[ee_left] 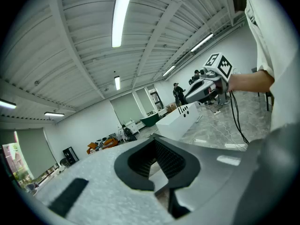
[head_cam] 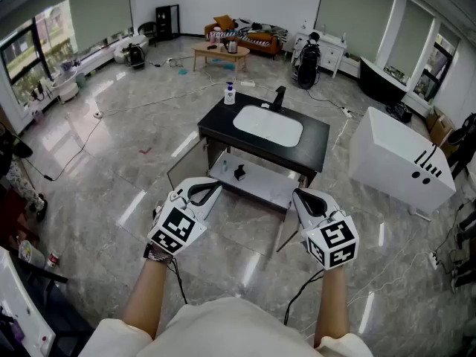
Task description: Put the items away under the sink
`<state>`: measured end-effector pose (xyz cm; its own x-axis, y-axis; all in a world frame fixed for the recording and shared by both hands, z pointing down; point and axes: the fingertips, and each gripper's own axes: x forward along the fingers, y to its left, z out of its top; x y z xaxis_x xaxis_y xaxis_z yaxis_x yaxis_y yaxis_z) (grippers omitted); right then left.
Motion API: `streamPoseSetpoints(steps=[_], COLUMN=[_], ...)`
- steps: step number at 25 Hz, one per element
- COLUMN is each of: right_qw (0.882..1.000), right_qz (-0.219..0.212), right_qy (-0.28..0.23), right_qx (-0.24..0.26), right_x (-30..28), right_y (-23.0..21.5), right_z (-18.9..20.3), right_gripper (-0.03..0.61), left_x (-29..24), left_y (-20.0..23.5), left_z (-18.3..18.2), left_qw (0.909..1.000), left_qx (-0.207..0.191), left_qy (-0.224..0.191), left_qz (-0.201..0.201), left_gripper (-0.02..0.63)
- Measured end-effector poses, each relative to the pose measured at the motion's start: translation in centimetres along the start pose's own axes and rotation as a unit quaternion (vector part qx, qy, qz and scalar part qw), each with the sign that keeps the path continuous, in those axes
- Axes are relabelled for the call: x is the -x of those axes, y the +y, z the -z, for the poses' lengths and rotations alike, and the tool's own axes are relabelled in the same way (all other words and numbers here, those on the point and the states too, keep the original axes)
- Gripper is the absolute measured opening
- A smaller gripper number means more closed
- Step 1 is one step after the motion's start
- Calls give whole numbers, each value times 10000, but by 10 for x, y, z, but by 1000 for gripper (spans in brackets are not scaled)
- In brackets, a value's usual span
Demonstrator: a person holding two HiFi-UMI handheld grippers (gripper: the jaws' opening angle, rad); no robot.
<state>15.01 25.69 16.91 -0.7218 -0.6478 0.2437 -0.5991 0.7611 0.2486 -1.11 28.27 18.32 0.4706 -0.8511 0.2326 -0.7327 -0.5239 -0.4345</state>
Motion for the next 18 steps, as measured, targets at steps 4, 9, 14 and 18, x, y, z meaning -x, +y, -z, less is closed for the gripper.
streamPoseSetpoints(steps=[4,9,14,18], right_qw=[10000,10000,9999,9997], right_qz=[21,73,2,-54], right_qy=[-31,-51,-72,-51], right_qx=[-40,-8,-114,-219], right_x=[-7,-5,0,0], right_y=[-2,-11,-28,-44], right_z=[1,4,13,21], right_gripper=[6,6,6,6], left_x=[-3,-8,-22,-31], left_y=[4,5,-4,-9], left_z=[4,6,5,4], left_qw=[10000,9996,9992,9986], left_qx=[54,210,315,366], left_qy=[-9,16,138,212], left_qz=[-60,-191,-226,-332], left_gripper=[5,5,5,5])
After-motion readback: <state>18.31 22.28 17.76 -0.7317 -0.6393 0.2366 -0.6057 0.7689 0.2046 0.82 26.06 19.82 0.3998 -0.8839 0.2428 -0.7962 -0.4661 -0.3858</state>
